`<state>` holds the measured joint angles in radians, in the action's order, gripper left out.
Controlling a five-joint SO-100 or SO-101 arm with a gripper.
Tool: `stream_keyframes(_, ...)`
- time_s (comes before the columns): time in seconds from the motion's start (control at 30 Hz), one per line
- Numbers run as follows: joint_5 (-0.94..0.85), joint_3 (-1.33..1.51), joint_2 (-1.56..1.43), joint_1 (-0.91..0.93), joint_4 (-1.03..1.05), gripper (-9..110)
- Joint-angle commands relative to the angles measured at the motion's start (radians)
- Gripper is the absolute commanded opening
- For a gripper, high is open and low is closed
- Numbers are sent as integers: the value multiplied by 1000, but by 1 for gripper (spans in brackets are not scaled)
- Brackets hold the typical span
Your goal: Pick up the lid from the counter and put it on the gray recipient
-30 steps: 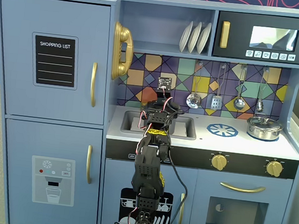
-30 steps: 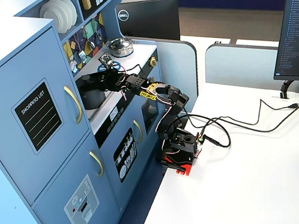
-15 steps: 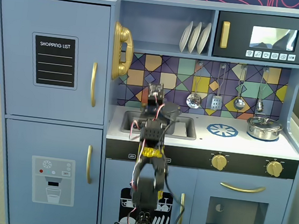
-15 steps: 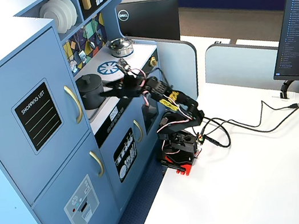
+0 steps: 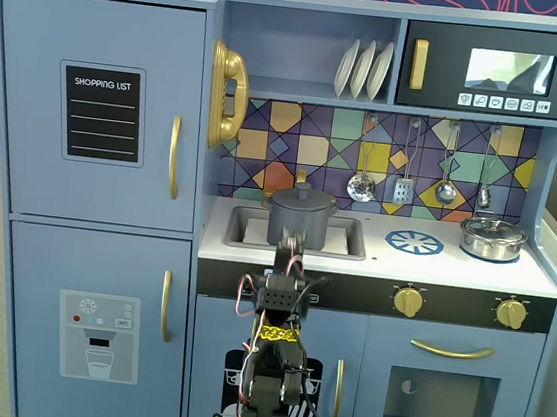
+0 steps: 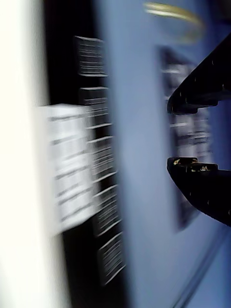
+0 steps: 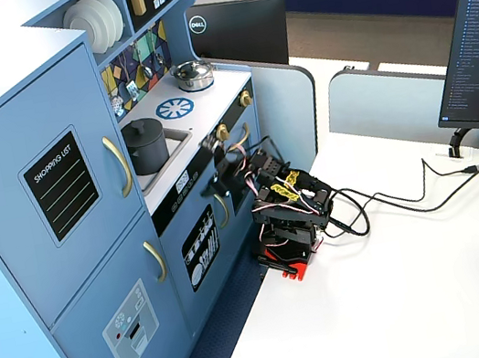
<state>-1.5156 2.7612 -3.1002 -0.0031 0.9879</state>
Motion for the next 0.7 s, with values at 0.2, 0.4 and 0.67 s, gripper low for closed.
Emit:
stream_keyframes(0.2, -34, 239, -77, -63, 164, 1)
stream_keyframes(0.4, 15, 239, -77, -72, 423, 1)
stream_keyframes(0.67, 183, 241, -77, -61, 517, 2)
